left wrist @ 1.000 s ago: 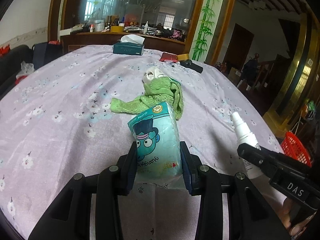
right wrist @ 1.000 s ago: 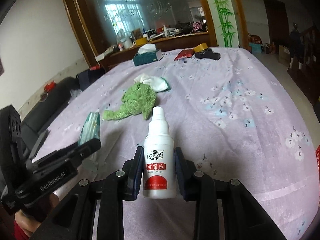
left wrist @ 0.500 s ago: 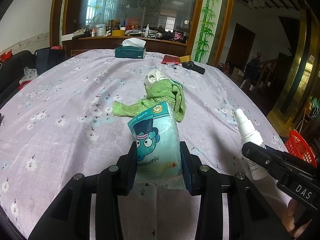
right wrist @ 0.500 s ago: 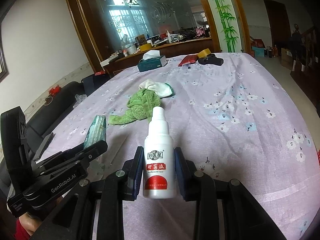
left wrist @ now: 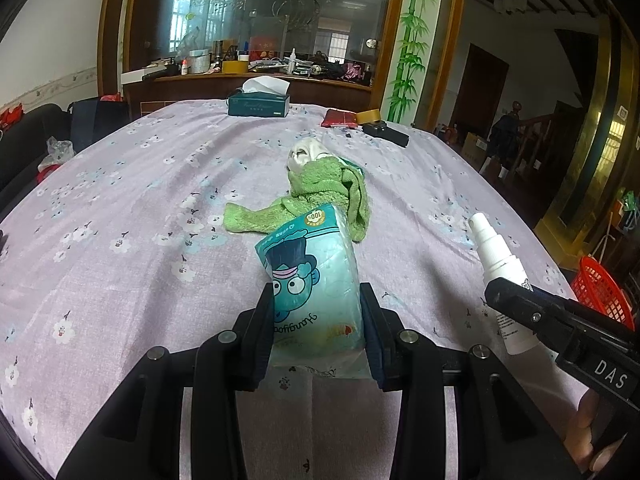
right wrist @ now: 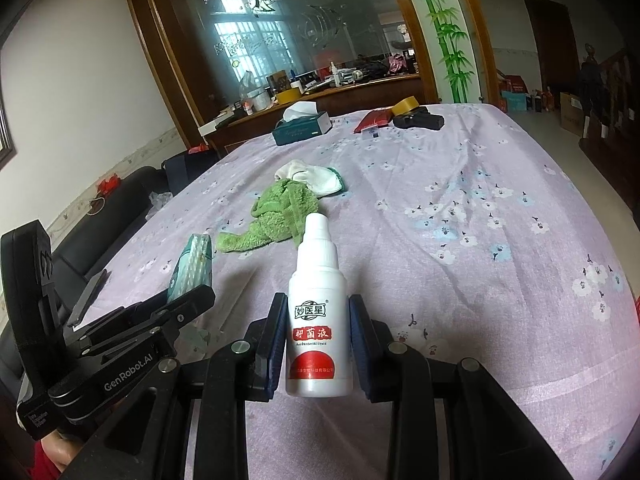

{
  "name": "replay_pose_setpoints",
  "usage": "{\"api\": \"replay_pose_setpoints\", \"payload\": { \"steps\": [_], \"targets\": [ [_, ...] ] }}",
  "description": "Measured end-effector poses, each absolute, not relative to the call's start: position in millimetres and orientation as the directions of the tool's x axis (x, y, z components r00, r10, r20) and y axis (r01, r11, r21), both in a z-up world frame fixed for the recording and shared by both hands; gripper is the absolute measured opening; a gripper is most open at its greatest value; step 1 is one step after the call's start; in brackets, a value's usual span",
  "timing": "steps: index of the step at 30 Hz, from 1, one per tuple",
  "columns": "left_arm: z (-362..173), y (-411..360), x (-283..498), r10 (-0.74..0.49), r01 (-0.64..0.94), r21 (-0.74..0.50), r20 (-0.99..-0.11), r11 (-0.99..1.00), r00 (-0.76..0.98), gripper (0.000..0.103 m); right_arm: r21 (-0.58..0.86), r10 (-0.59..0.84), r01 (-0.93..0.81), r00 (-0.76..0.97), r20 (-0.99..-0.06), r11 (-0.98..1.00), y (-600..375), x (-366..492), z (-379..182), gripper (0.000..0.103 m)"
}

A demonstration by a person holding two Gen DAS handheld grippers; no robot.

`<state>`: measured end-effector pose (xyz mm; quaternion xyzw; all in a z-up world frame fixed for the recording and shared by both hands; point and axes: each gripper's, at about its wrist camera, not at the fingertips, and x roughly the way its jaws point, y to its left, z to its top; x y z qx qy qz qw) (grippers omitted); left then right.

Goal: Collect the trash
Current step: 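Lift the teal tissue pack and white spray bottle up from the table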

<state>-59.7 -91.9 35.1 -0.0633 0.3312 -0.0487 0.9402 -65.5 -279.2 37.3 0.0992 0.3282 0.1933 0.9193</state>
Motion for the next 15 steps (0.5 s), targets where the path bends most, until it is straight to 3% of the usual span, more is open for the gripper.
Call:
{"api": "replay_pose_setpoints", "payload": {
  "steps": [15],
  "targets": [
    [35.0,-93.3,-60.6,-0.132,0.057,-0.14,-0.614,0.988,0.778,0.038,0.319,0.416,-0.276,0.708,-0.57,0.907,-281.8,-61.7,36.7,0.032]
  ]
}}
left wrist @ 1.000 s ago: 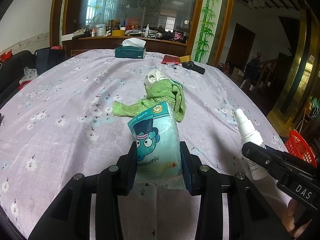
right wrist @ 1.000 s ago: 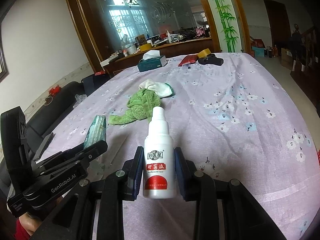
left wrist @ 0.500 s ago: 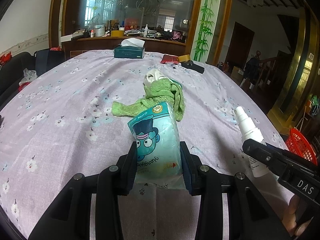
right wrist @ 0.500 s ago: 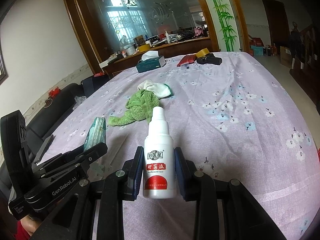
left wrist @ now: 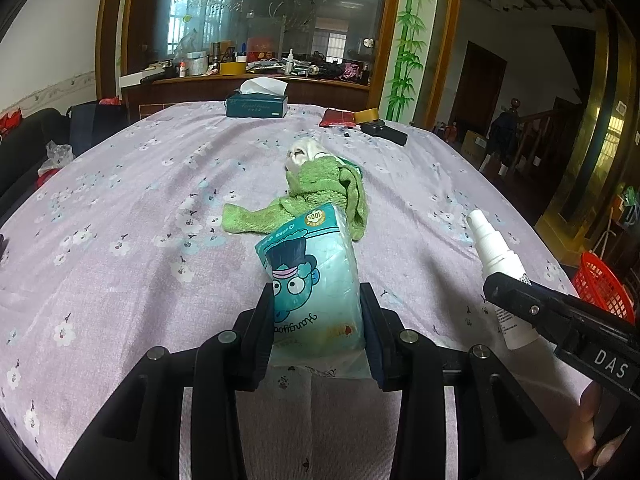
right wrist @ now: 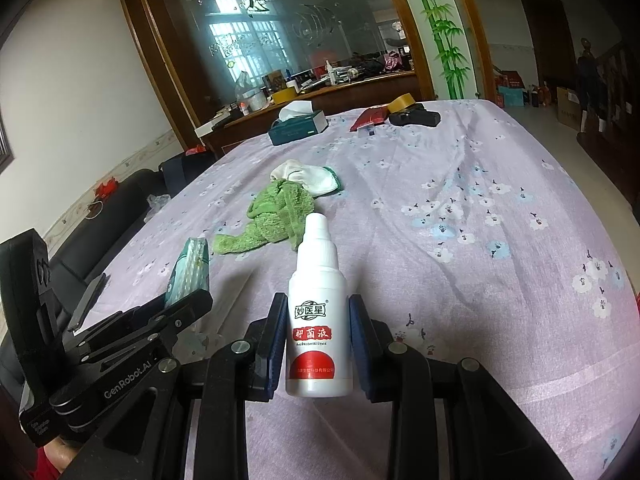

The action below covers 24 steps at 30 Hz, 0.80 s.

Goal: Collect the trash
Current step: 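Lift the teal tissue pack and white spray bottle up from the table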

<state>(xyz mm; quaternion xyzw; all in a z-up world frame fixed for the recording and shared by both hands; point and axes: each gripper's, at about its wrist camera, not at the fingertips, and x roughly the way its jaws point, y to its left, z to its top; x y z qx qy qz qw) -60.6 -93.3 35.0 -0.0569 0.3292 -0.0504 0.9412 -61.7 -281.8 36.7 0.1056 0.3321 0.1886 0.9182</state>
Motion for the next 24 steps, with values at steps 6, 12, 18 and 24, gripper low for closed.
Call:
{"api": "replay_pose_setpoints", "payload": {
  "steps": [6,12,18,24],
  "targets": [
    [33.4,-92.2,-59.7,-0.144,0.074,-0.138,-0.615,0.988,0.775,0.038,0.32,0.412,-0.269,0.71,-0.572,0.908,-281.8,-61.7,36.4,0.032],
    [33.6,-91.6,-58.2,-0.152,0.088,-0.132,-0.619,0.987,0.771,0.038,0.317,0.403,-0.26,0.71,-0.578,0.912,-282.0,-60.6,36.8,0.032],
    [33.4,-92.4,-57.4,-0.16,0.101,-0.128,-0.62,0.987,0.768,0.038,0.315,0.393,-0.247,0.71,-0.584,0.916,-282.3,-58.7,36.4,0.032],
    [33.3,-94.0,-57.5,-0.163,0.109,-0.124,-0.622,0.986,0.766,0.038,0.314,0.388,-0.243,0.709,-0.588,0.918,-281.9,-58.0,36.3,0.032]
  ]
}}
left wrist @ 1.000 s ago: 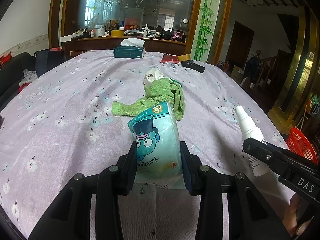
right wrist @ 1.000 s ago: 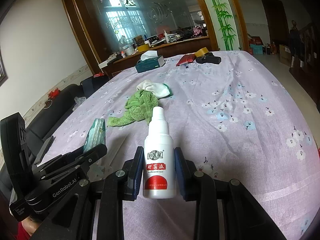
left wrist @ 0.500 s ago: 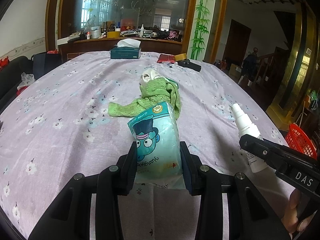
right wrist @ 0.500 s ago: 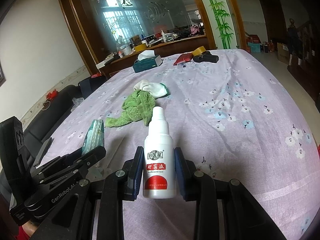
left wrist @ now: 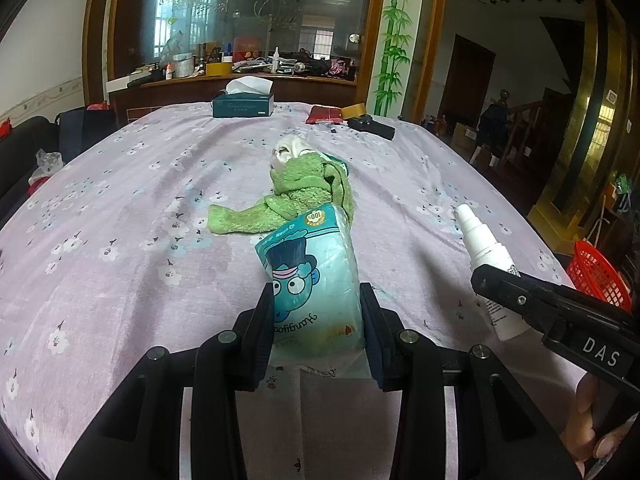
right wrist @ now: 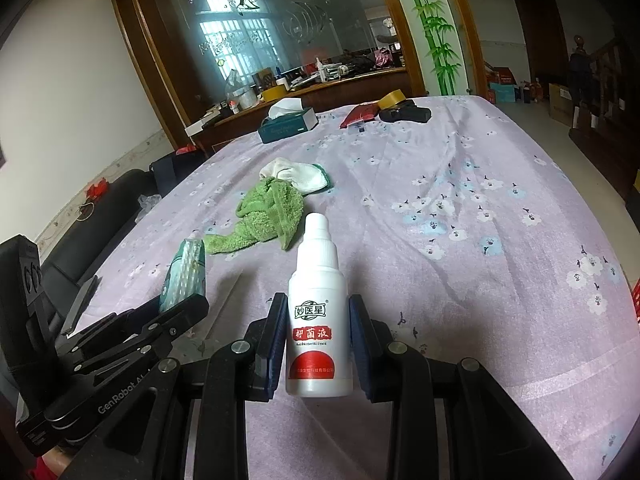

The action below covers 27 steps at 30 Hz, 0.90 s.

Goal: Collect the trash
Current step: 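Lift the teal tissue pack and white spray bottle up from the table, then carry both held items to the red basket and open both tools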

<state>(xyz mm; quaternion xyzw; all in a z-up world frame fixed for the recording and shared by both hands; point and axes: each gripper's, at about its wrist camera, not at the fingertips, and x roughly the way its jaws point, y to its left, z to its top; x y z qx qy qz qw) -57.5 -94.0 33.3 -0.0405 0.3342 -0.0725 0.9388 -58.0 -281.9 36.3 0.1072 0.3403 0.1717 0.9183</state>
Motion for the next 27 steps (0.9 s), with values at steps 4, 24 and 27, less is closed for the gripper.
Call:
{"api": "replay_pose_setpoints", "payload": {
  "steps": [4,24,27],
  "targets": [
    [32.9,-96.5,-56.2,-0.163,0.113,-0.119,-0.627,0.986,0.762,0.038,0.312,0.389,-0.244,0.708,-0.589,0.918,-281.3,-58.2,36.3,0.032],
    [34.5,-111.2,-46.9,-0.25,0.183,-0.17,-0.671,0.968,0.698,0.038,0.392,0.404,-0.19,0.7,-0.589,0.9,-326.3,-76.0,42.7,0.032],
    [45.7,-134.1,-51.2,-0.285,0.236,-0.165,-0.662,0.958,0.693,0.038,0.407,0.383,-0.157,0.731,-0.565,0.9,-352.5,-86.3,53.0,0.032]
  ]
}}
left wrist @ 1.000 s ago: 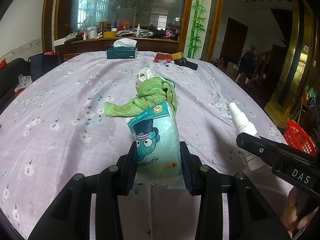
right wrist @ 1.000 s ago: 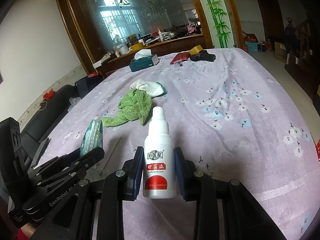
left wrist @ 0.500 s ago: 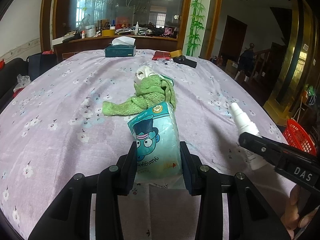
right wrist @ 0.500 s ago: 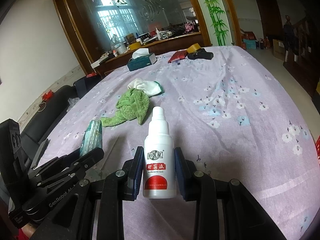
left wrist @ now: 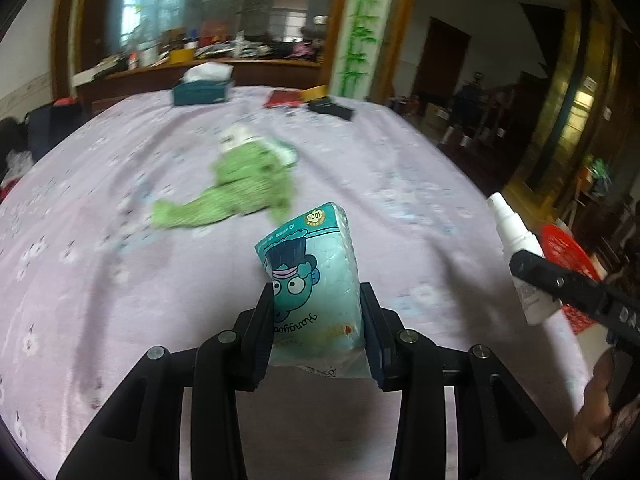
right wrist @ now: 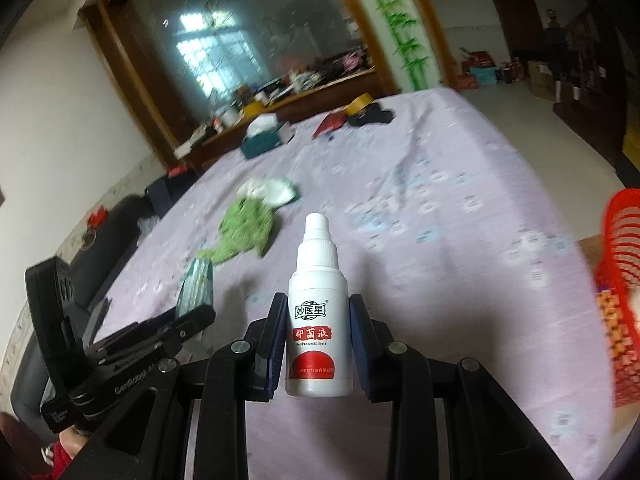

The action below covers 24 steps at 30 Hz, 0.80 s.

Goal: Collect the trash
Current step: 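Carry both held items to the red basket and open both tools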

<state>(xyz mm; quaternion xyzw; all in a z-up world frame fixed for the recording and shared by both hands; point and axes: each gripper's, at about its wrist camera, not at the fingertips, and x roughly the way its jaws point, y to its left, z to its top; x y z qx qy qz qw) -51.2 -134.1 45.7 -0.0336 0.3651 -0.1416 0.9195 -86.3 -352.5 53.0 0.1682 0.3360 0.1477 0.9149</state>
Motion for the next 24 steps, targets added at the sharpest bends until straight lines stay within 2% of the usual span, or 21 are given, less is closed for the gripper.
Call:
{"api": "replay_pose_setpoints", "payload": {
  "steps": [12,18,22,23,24],
  "targets": [
    [103.4,-296.7,-57.3,-0.564,0.573,-0.225,-0.638,0.788,0.525,0.038,0.434,0.145,0.116,0.84,-0.523,0.893,-512.0,-141.6,79.5,0.033],
    [100.6,-383.9,-53.9,-0.634,0.662,-0.264,-0.656,0.702,0.41,0.038,0.453,0.042,0.249,0.84,-0.541,0.856,-579.6,-159.9,76.9,0.033],
    [89.7,-428.9,-50.2,-0.639,0.69,-0.26,-0.674,0.676,0.372,0.038,0.447,0.0,0.307,0.825,-0.565,0.84,-603.5,-160.1,73.0,0.033],
    [86.2,-437.2,-47.5,-0.641,0.688,-0.266,-0.674,0.675,0.368,0.044,0.448,-0.004,0.314,0.823,-0.568,0.837,-608.5,-159.2,71.7,0.033],
    [82.6,-443.9,-44.2,-0.645,0.688,-0.278,-0.676,0.671,0.356,0.054,0.444,-0.006,0.317,0.819,-0.574,0.838,-612.4,-157.3,70.2,0.033]
  ]
}}
